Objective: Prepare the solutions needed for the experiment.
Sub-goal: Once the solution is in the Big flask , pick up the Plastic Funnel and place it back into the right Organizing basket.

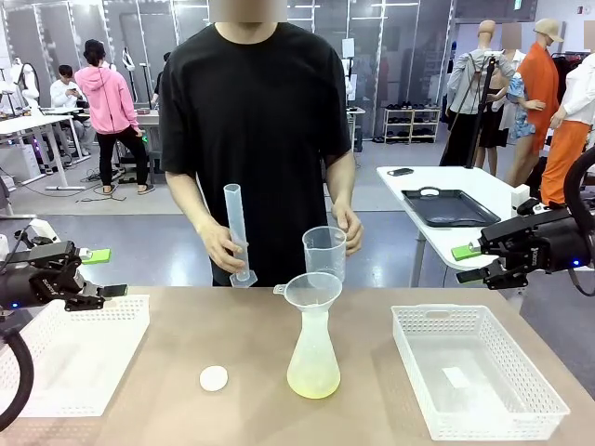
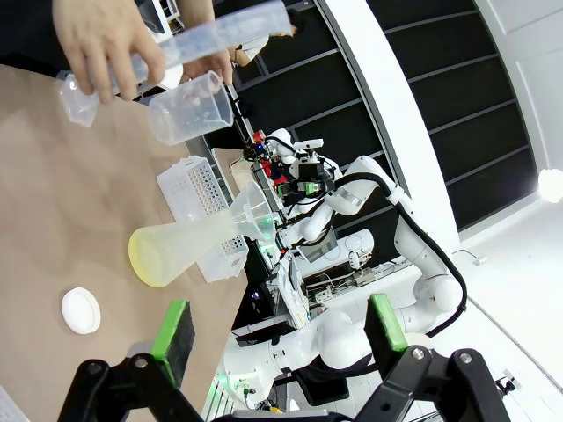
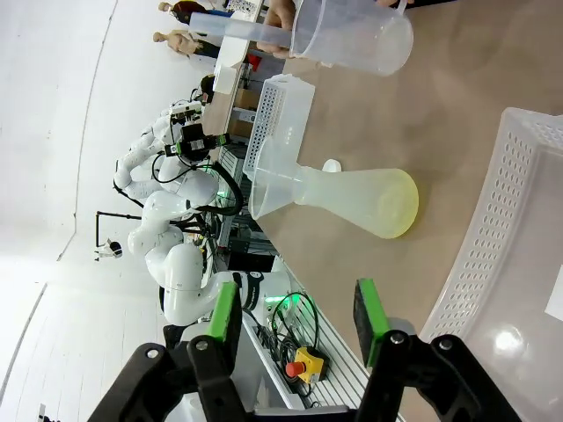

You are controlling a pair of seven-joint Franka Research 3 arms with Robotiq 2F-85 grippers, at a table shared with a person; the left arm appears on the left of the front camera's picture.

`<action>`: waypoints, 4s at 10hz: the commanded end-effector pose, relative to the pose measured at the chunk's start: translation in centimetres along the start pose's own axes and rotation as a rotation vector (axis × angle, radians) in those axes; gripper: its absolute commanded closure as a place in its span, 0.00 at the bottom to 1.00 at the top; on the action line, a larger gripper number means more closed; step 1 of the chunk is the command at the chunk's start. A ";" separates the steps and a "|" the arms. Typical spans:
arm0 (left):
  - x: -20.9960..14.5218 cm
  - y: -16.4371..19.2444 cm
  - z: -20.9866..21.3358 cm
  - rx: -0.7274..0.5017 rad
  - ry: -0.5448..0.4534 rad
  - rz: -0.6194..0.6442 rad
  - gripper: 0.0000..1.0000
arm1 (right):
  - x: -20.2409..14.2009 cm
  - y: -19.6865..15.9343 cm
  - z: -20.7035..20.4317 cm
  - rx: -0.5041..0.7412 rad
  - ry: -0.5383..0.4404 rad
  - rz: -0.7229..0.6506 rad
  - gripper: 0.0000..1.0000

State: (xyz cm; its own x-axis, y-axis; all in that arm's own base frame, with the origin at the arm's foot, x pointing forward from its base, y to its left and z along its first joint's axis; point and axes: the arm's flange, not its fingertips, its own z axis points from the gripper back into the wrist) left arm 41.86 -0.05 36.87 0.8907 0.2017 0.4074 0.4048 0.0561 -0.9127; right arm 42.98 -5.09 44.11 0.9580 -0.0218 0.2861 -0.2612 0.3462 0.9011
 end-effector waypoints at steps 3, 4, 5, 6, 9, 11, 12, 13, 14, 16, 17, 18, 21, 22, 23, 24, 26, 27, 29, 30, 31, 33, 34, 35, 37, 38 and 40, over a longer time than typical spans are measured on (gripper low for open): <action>0.0 0.0 -0.1 0.009 0.005 -0.004 0.00 | 0.1 0.2 0.1 0.006 0.006 0.004 0.34; 0.0 0.0 -0.1 0.009 0.005 -0.004 0.00 | 0.0 0.0 0.0 0.000 0.000 0.000 0.34; 0.0 0.0 -0.1 0.009 0.005 -0.004 0.00 | 0.2 0.3 -0.2 -0.048 -0.002 -0.004 0.34; 0.0 0.0 -0.1 0.009 0.005 -0.004 0.00 | 0.3 0.5 -0.4 -0.049 0.014 0.009 0.34; 0.0 0.0 -0.1 0.009 0.005 -0.004 0.00 | 0.2 0.2 -0.4 -0.020 0.007 0.006 0.34; 0.0 0.0 -0.1 0.009 0.005 -0.004 0.00 | 1.2 1.9 -1.7 -0.111 0.018 0.004 0.34; 0.0 0.0 -0.1 0.009 0.005 -0.004 0.00 | 2.1 3.5 -2.6 -0.179 0.048 0.036 0.34; 0.0 0.0 -0.1 0.009 0.005 -0.004 0.00 | 3.3 5.1 -3.5 -0.258 0.062 0.063 0.34; 0.0 0.0 -0.1 0.009 0.005 -0.004 0.00 | 4.7 6.7 -4.5 -0.349 0.087 0.085 0.34; 0.0 0.0 -0.1 0.009 0.005 -0.004 0.00 | 6.1 9.6 -6.6 -0.503 0.139 0.124 0.34; 0.0 0.0 -0.1 0.009 0.005 -0.004 0.00 | 6.5 10.7 -8.0 -0.568 0.155 0.130 0.34; 0.0 0.0 -0.1 0.009 0.005 -0.004 0.00 | 6.8 11.5 -9.5 -0.621 0.167 0.145 0.34; 0.0 0.0 -0.1 0.009 0.005 -0.004 0.00 | 6.4 11.3 -8.4 -0.550 0.149 0.176 0.34; 0.0 0.0 -0.1 0.009 0.005 -0.004 0.00 | 6.4 11.3 -8.4 -0.550 0.149 0.176 0.34; 0.0 0.0 -0.1 0.009 0.005 -0.004 0.00 | 6.4 11.3 -8.4 -0.550 0.149 0.176 0.34; 0.0 0.0 -0.1 0.009 0.005 -0.004 0.00 | 6.4 11.3 -8.4 -0.550 0.149 0.176 0.34; 0.0 0.0 -0.1 0.009 0.005 -0.004 0.00 | 6.8 12.1 -8.8 -0.651 0.176 0.132 0.34; 0.0 0.0 -0.1 0.009 0.005 -0.004 0.00 | 7.0 13.6 -10.6 -0.679 0.209 0.153 0.34; 0.0 0.0 -0.1 0.009 0.005 -0.004 0.00 | 7.5 15.5 -13.9 -0.723 0.237 0.180 0.34; 0.0 0.0 -0.1 0.009 0.005 -0.004 0.00 | 7.8 16.2 -15.2 -0.718 0.242 0.196 0.34; 0.0 0.0 -0.1 0.009 0.005 -0.004 0.00 | 7.9 16.7 -16.6 -0.709 0.276 0.194 0.34; 0.0 0.0 -0.1 0.009 0.005 -0.004 0.00 | 7.8 17.3 -19.3 -0.759 0.321 0.208 0.34; 0.0 0.0 -0.1 0.009 0.005 -0.004 0.00 | 7.5 17.6 -20.5 -0.764 0.337 0.222 0.34; 0.0 0.0 -0.1 0.009 0.005 -0.004 0.00 | 7.2 17.7 -21.6 -0.795 0.357 0.225 0.34; 0.0 0.0 -0.1 0.009 0.005 -0.004 0.00 | 6.4 17.8 -23.1 -0.807 0.368 0.237 0.34; 0.0 0.0 -0.1 0.009 0.005 -0.004 0.00 | 5.9 17.6 -23.7 -0.823 0.381 0.230 0.34; 0.0 0.0 -0.1 0.009 0.005 -0.004 0.00 | 5.3 17.2 -24.6 -0.830 0.394 0.227 0.34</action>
State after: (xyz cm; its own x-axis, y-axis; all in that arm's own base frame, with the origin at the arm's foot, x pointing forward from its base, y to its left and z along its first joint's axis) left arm 41.82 -0.10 36.85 0.8911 0.2005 0.4071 0.4045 0.0558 -0.9128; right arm 46.40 23.26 53.36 0.8921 0.4159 0.1766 -0.4510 0.8424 0.2947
